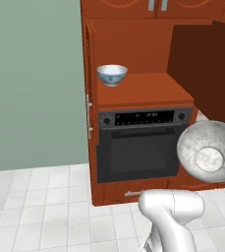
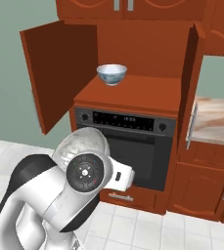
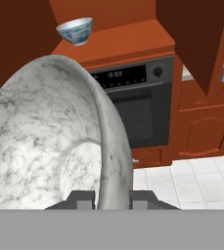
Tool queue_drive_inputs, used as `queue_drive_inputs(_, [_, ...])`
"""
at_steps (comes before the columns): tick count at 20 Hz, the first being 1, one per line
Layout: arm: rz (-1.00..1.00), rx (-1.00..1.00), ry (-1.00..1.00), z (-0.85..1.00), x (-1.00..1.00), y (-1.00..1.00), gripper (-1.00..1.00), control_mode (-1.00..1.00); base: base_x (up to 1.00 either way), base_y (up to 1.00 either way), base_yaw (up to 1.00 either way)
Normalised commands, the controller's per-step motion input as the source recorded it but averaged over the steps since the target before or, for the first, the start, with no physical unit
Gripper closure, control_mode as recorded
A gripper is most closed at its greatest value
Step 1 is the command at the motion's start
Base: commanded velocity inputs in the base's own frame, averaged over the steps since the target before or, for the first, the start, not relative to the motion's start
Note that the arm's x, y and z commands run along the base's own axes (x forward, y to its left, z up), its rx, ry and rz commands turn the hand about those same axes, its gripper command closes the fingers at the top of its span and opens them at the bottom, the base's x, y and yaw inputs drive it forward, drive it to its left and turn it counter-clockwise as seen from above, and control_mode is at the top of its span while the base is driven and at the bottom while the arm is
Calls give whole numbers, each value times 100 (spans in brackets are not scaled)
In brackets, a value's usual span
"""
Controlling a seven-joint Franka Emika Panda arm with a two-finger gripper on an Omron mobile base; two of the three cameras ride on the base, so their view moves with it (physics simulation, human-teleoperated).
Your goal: Move the bowls from the cabinet to the plates on the dining table.
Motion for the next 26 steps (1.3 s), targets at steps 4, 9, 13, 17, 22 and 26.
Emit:
queue_drive_inputs(4, [0,0,0,0,0,0,100,100,-15,0,0])
queue_drive_inputs(9, [0,0,0,0,0,0,100,100,-7,-11,-8])
queue_drive_inputs(13, [0,0,0,0,0,0,100,100,-11,-29,-29])
queue_drive_inputs(17, [0,0,0,0,0,0,100,100,-5,-27,-33])
queue_drive_inputs(22, [0,0,0,0,0,0,100,100,-1,-27,-35])
queue_drive_inputs(26, [0,0,0,0,0,0,100,100,-2,-29,-35])
